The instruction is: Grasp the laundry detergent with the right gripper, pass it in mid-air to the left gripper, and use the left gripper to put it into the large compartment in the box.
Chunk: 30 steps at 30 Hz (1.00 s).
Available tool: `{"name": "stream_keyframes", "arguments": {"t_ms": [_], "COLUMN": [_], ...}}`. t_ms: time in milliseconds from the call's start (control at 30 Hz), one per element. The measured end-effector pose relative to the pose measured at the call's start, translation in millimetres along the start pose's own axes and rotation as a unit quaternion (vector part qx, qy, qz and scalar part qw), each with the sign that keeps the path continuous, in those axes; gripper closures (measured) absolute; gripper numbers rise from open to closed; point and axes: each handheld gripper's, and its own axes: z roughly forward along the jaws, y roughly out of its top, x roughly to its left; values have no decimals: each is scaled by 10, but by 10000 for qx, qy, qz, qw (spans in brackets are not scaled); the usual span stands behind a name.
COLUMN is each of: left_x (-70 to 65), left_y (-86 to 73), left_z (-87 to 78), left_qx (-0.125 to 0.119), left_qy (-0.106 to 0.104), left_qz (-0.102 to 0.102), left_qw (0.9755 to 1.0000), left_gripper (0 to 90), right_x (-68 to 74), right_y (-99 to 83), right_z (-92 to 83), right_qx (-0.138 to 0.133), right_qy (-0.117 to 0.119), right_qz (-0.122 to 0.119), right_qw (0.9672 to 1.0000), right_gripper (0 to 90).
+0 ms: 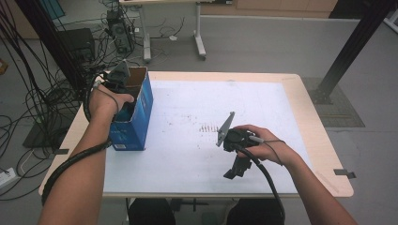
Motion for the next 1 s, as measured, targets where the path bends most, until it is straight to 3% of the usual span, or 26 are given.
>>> {"name": "stream_keyframes", "arguments": {"t_ms": [1000], "left_x": [25], "left_y": [-19], "left_z": [-4], "left_qx": [0], "left_qy": [-23], "left_qz": [-105], "left_qw": [9999], "left_gripper": [377], "right_x": [-1], "right_y": [-4], "right_z": [4], "right_qx": [-11], "right_qy": [9], "right_qz": [18], "right_qw": [10000], "right_gripper": [35]}}
